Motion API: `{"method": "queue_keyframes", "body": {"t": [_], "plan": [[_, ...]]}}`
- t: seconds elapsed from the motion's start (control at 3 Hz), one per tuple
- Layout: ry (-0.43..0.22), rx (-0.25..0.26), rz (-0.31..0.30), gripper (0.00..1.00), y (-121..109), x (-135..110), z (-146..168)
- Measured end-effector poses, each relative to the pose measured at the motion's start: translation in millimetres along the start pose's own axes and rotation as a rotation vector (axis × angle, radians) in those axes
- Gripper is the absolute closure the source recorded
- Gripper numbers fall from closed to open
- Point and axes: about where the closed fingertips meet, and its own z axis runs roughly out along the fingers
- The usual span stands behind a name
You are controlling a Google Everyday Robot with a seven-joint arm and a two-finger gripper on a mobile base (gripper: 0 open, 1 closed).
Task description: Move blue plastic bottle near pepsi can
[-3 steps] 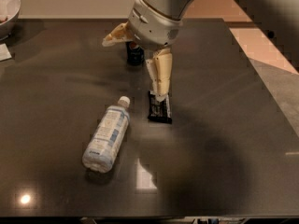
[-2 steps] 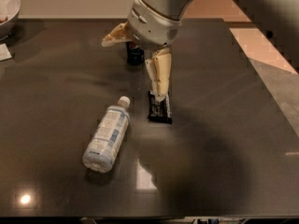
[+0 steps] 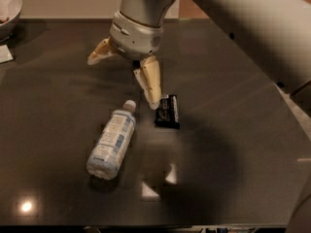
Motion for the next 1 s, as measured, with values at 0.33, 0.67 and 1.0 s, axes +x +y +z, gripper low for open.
{"method": "queue_keyframes", "body": {"t": [0.33,0.67,1.0], "plan": [[-0.008,-0.101,-0.119,0.00,-10,-15,35],[-0.001,-0.188,-0.219,0.00,-9,-28,64],[0.006,-0.260,-0.291,0.00,2,-38,85]]}}
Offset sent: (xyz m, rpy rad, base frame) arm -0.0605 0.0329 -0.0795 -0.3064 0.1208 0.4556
